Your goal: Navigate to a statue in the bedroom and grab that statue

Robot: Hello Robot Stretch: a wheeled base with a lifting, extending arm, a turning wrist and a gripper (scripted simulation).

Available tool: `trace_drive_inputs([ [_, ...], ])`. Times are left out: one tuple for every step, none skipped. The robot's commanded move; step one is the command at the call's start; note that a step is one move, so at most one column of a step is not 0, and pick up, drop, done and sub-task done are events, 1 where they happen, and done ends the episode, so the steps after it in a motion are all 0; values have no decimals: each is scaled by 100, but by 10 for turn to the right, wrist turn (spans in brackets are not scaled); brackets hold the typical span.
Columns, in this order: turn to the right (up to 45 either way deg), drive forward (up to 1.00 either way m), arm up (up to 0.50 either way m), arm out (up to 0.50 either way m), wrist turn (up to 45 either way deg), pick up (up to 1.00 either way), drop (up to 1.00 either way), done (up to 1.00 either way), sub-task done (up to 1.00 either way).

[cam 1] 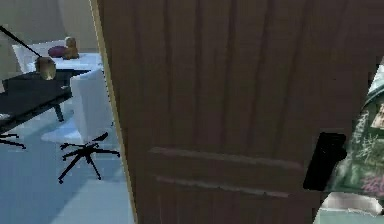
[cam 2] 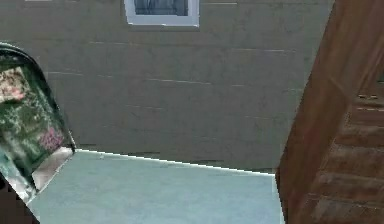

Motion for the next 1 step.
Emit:
trace_drive_inputs([
  [-150,0,0,0,0,0,0,0,0],
])
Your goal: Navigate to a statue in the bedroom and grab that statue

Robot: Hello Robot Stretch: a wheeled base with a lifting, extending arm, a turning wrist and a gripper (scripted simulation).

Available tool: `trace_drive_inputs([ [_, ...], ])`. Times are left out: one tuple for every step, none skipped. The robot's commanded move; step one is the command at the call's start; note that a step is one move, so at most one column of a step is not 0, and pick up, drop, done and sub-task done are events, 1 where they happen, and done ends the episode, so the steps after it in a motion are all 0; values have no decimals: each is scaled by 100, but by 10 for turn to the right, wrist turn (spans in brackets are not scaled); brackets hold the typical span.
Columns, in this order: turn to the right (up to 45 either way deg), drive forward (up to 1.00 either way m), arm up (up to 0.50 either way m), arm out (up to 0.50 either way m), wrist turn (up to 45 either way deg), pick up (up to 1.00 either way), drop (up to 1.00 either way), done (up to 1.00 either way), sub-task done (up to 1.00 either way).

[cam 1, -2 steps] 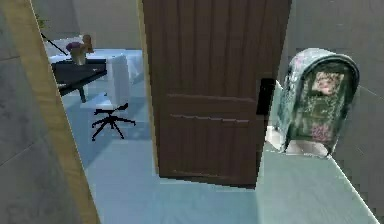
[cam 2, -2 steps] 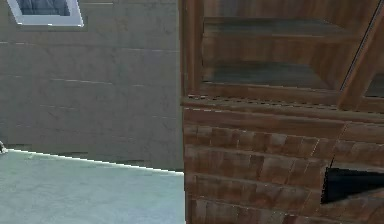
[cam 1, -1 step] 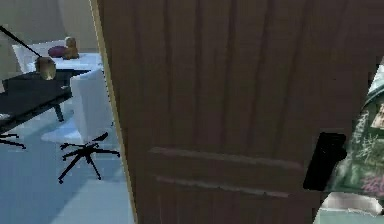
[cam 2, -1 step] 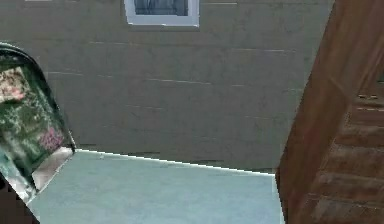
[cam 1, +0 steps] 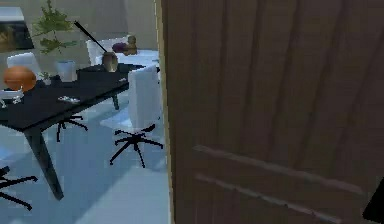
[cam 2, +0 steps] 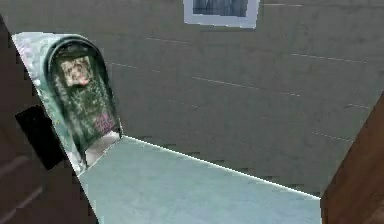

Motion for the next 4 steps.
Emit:
trace_drive_inputs([
  [0,40,0,0,0,0,0,0,0],
  [-450,0,0,0,0,0,0,0,0],
  [-240,0,0,0,0,0,0,0,0],
  [0,100,0,0,0,0,0,0,0],
])
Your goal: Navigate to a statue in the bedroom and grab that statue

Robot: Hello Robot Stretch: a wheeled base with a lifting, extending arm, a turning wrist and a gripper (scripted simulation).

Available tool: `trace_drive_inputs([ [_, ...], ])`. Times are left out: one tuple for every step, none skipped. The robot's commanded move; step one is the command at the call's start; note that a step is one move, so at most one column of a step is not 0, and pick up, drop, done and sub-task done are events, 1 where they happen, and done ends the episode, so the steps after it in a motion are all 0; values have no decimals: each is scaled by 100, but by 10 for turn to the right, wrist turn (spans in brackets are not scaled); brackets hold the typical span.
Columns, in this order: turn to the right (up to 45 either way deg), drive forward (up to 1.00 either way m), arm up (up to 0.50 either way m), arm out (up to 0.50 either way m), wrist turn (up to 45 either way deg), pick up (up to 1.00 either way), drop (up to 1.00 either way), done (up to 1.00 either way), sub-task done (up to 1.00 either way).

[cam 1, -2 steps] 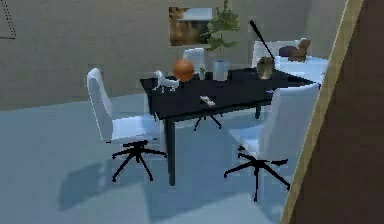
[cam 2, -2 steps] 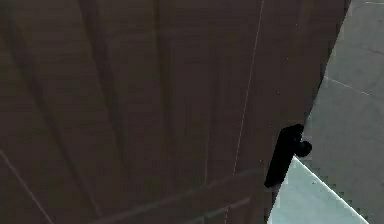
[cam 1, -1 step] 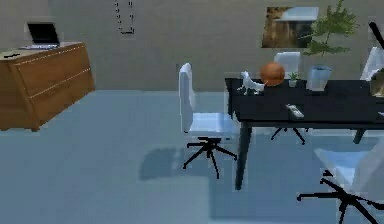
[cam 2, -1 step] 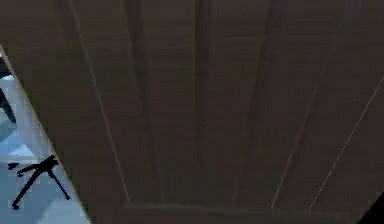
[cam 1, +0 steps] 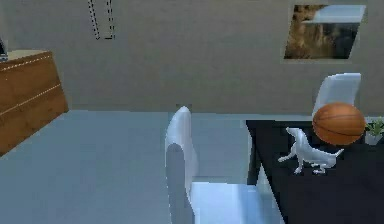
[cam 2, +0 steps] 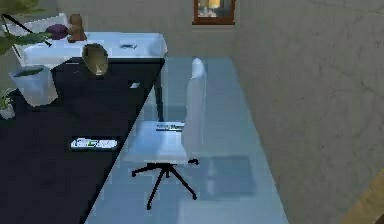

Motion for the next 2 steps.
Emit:
trace_drive_inputs([
  [-450,0,0,0,0,0,0,0,0],
  [390,0,0,0,0,0,0,0,0],
])
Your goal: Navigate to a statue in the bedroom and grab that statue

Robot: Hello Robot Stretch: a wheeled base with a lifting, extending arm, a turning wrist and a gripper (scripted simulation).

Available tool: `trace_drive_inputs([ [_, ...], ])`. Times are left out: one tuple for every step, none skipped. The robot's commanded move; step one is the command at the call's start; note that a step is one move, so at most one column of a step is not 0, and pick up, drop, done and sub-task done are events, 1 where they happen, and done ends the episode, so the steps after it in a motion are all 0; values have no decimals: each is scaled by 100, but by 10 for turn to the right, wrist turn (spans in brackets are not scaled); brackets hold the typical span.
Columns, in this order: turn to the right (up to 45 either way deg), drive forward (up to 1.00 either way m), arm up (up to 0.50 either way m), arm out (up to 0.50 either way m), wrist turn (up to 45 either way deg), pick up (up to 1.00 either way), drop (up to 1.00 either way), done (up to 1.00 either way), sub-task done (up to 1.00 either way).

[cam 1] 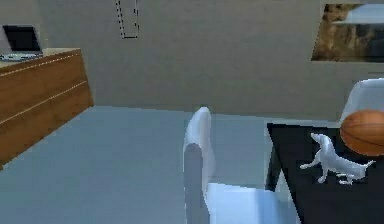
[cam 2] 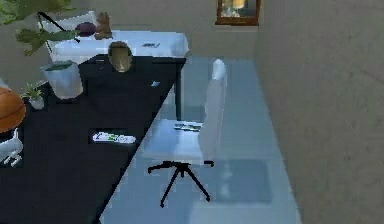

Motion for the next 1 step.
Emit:
trace_drive_inputs([
  [0,35,0,0,0,0,0,0,0],
])
